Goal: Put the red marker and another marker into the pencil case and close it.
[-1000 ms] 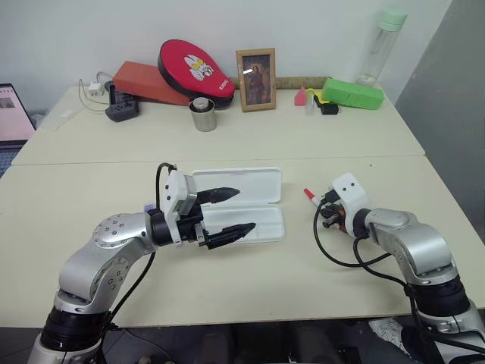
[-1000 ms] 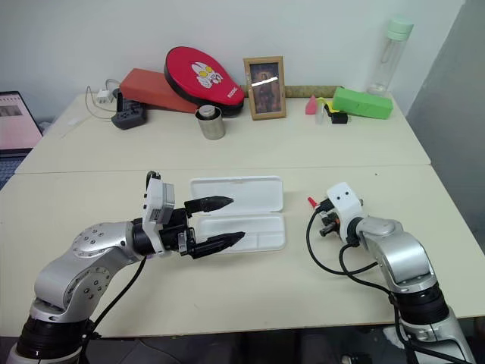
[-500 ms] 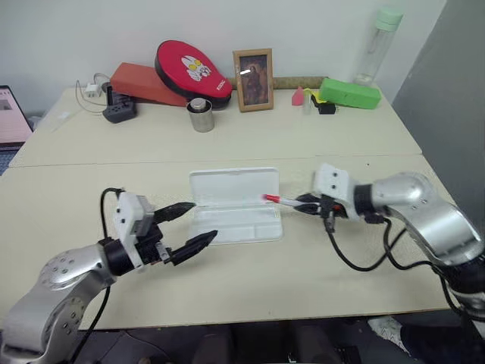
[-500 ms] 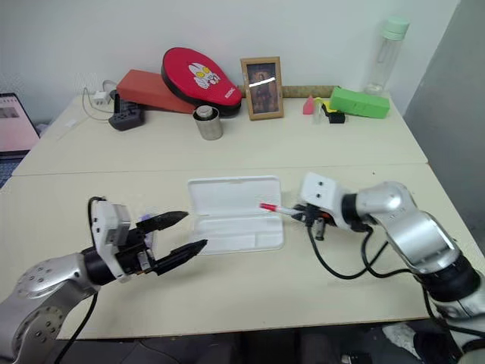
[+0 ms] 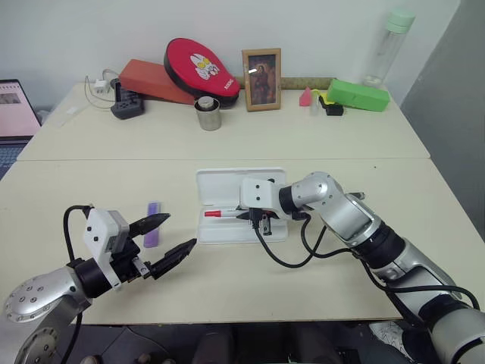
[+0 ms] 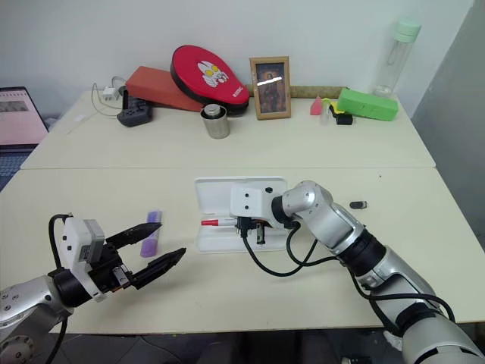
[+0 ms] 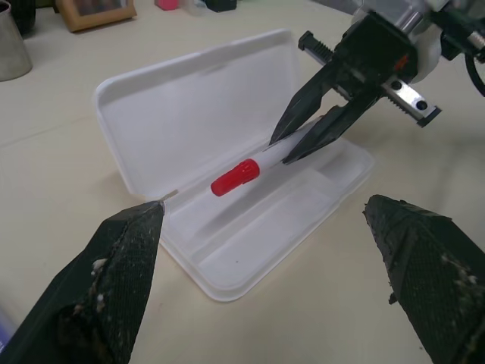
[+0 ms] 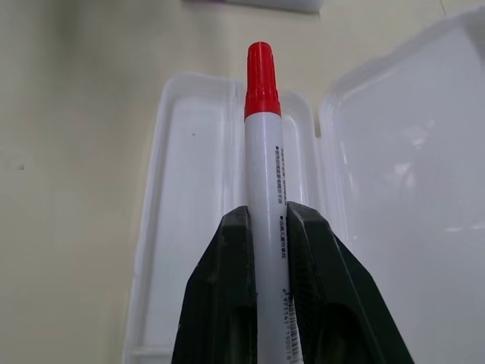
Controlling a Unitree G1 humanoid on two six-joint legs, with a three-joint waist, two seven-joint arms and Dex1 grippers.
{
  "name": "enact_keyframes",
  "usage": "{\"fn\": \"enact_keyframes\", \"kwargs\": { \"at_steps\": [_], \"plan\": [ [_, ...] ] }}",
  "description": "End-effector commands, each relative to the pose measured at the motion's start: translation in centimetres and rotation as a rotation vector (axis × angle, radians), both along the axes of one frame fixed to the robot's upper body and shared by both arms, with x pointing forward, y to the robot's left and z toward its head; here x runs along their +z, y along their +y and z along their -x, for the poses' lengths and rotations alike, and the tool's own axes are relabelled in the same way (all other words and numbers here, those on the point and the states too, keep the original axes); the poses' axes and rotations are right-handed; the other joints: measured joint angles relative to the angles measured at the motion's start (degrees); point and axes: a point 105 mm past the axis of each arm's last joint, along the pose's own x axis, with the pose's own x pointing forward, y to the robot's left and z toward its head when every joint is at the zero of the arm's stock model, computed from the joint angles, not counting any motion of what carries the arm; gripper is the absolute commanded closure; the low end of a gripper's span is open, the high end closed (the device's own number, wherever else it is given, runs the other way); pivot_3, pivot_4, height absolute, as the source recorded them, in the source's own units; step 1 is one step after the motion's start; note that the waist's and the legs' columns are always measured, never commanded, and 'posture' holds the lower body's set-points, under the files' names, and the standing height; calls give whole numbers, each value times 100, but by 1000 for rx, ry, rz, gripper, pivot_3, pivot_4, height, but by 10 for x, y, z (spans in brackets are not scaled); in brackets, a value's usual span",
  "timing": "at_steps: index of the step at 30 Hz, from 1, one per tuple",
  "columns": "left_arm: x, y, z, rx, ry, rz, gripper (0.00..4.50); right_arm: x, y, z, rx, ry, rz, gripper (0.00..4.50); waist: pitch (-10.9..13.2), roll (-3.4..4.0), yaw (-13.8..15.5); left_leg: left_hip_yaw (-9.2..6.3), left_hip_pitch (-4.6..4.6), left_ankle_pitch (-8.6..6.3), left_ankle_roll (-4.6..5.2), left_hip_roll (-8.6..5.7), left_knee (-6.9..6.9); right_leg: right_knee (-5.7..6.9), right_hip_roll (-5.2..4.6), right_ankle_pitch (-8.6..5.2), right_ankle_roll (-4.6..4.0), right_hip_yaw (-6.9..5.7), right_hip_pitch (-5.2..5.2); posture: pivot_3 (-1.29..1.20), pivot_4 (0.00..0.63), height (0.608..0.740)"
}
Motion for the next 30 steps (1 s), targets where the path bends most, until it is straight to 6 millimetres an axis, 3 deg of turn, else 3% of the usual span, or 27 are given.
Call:
{"fn": "enact_keyframes", "kwargs": {
  "at_steps": [1, 5, 11, 16, 19, 22, 25, 30],
  "plan": [
    [10, -4, 3, 3, -39, 1, 0, 11, 5, -5, 32, -62, -1, 4243, 0, 0, -4, 0, 0, 0, 0, 1, 0, 1, 0, 0, 0, 0, 0, 0, 150, 740],
    [11, -6, 3, 7, -44, 3, 0, 6, 5, -9, 30, -51, 10, 4243, 0, 0, -16, 0, 3, 0, 0, 3, 0, 3, 3, 0, -1, -1, 0, 0, 150, 740],
    [13, -7, 0, 13, -49, 9, 0, 6, 5, -11, 30, -48, 3, 2475, 0, 0, -13, 0, 2, 0, 0, 2, 0, 4, 5, 0, -1, -3, 0, 0, 150, 740],
    [13, -2, -7, 75, -34, 63, 0, 16, 3, -8, 40, -43, -27, 1499, 0, 0, -12, -2, 2, 0, 0, 1, -1, 4, 5, 0, -1, -3, 1, 0, 150, 740],
    [9, 6, -17, 171, -37, 72, 0, 30, 3, 4, 66, -8, -90, 879, 1, 2, -9, -2, 2, 0, 0, 1, -1, 4, 5, 0, -1, -3, 0, 0, 150, 740],
    [-1, 21, -31, 343, -29, 62, 0, 56, 3, 28, 147, 74, -239, 178, 1, 1, -10, -6, 3, 0, 0, 1, 0, 4, 5, 0, -1, -3, 2, 0, 150, 740],
    [-4, 28, -37, 459, -34, 150, 0, 80, -7, 50, 216, 175, -373, 73, 0, -1, 3, -12, -1, -1, 1, 0, -1, 1, 3, 0, 0, -4, 3, 0, 150, 740],
    [-28, 62, -49, 797, 19, 171, 0, 83, -33, 47, 181, 191, -379, 73, -6, -10, 13, -16, 0, -1, 1, -3, 4, 3, 1, 0, 0, -7, 7, 0, 150, 740]
  ]
}}
